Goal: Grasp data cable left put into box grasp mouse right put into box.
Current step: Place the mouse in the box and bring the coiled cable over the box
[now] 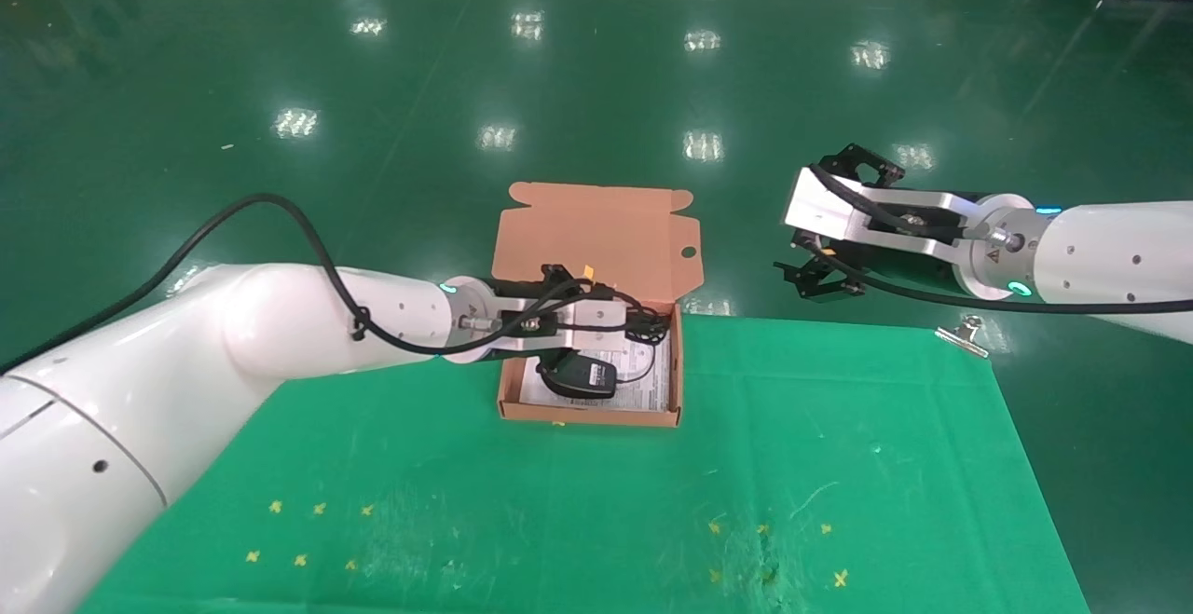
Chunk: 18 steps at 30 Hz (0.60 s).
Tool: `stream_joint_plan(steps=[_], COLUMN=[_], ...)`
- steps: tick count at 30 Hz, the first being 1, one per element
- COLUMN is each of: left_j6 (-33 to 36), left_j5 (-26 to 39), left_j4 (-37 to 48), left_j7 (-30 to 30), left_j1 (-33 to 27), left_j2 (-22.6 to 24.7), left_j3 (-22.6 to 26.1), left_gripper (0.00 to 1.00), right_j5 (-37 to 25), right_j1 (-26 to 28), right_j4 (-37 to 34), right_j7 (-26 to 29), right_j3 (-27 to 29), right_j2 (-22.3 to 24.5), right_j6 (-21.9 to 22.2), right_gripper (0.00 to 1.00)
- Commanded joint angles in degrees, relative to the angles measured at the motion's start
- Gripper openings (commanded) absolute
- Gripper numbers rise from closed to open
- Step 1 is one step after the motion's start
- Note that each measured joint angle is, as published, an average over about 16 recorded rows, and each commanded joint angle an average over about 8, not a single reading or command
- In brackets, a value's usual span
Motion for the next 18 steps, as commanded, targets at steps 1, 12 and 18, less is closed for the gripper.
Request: stream_joint_plan(steps=[1,12,18], left_j6=[-0.04,-0.55,-3.53], left_j5=[-0.09,0.43,2.42], left_j4=[-0.01,-1.77,-1.84], left_j7=[0.0,-0.23,-0.86], left_j1=[-0.03,-1.18,-5.52], left_j2=[-0.01,-2.07,-3.59], left_j3=[0.06,-0.57,-1.08], left_gripper=[1.0,1.0,1.0], right_j5=[-0.04,0.02,-0.6], right_j1=[-0.01,0.39,1.39], right_j4=[0.02,-0.01,2.84], right_j7=[0.01,-0.42,-3.73], right_j3=[-0.01,0.21,0.44], right_j2=[-0.01,-0.01,0.71], right_j6=[-0.01,0.46,2.18], right_gripper=[1.0,1.0,1.0])
